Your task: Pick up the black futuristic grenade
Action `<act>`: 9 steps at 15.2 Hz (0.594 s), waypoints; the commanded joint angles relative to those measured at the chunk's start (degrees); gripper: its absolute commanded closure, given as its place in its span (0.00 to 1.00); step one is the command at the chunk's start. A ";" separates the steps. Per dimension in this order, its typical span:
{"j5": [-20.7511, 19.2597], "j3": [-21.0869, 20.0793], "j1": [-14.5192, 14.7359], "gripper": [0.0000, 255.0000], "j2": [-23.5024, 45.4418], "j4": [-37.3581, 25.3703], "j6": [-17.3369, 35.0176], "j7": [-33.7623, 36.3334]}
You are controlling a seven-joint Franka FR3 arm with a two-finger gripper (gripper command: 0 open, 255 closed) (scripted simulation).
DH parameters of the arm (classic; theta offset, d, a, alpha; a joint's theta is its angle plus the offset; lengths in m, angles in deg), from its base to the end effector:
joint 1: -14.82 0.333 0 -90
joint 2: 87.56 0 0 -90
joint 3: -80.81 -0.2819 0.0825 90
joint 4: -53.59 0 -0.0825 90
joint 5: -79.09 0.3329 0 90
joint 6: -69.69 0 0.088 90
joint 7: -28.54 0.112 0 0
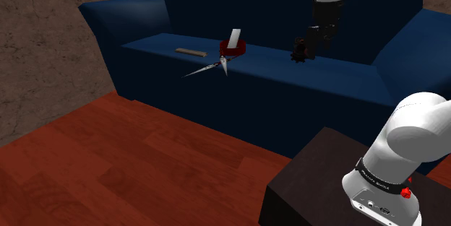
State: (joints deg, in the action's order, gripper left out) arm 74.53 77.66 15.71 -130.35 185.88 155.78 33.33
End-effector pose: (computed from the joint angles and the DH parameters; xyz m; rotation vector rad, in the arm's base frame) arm 0.2822 0.0151 0.5646 3.0194 -0.0481 -0.0785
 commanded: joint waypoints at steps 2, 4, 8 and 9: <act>-0.81 1.09 -0.44 0.00 0.85 -0.15 0.97 -1.13; -2.31 3.24 -1.28 0.00 2.73 -0.66 2.92 -3.35; -4.79 7.44 -2.81 0.00 7.19 -2.48 6.79 -7.68; -5.28 8.46 -3.17 0.00 8.44 -3.11 7.73 -8.76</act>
State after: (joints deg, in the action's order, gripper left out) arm 69.76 85.17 12.86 -123.33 183.45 162.41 25.61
